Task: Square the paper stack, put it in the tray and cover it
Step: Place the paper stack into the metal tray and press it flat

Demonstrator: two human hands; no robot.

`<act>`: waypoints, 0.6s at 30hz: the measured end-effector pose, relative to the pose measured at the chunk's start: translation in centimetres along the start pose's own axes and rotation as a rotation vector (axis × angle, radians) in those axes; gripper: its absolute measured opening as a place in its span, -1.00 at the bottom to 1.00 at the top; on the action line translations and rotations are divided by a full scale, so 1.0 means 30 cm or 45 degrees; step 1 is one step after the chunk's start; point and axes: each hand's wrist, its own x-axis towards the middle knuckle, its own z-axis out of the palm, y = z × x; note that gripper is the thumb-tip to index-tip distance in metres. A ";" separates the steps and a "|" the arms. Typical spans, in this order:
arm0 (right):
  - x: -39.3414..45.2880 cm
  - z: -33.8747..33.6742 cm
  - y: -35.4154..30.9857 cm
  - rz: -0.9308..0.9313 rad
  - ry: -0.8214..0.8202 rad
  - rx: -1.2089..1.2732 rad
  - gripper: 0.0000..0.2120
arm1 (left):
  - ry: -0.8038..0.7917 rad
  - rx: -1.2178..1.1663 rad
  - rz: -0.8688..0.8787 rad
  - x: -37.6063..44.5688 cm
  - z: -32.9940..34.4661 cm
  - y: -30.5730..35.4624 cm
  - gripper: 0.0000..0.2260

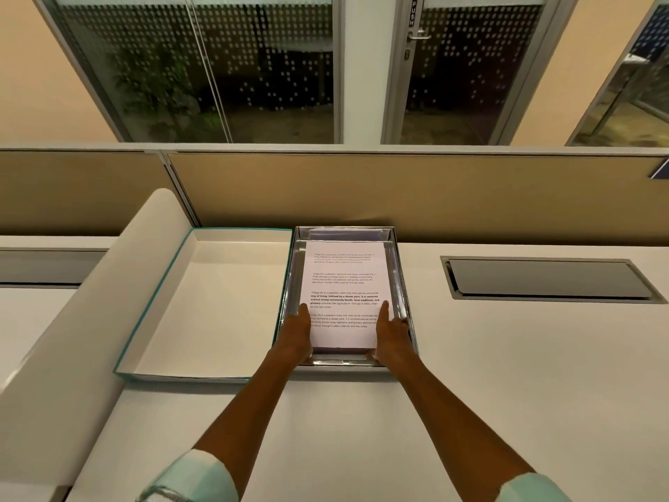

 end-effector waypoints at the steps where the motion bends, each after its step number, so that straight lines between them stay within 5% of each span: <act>1: 0.004 -0.002 0.006 0.007 -0.036 -0.082 -0.36 | -0.063 0.030 -0.006 0.000 -0.008 0.000 -0.60; 3: -0.007 -0.025 -0.003 0.010 -0.090 -0.133 -0.35 | -0.143 0.088 -0.019 -0.012 -0.031 0.016 -0.37; 6: -0.025 -0.054 0.001 -0.234 -0.120 -0.406 -0.17 | -0.166 0.022 0.012 -0.040 -0.052 0.023 -0.38; 12: -0.105 -0.120 -0.028 -0.650 0.210 -0.705 -0.21 | 0.211 -0.078 0.264 -0.104 -0.088 0.049 -0.43; 18: -0.154 -0.092 -0.044 -0.885 0.381 -1.005 -0.18 | 0.404 0.356 0.252 -0.177 -0.129 -0.009 -0.32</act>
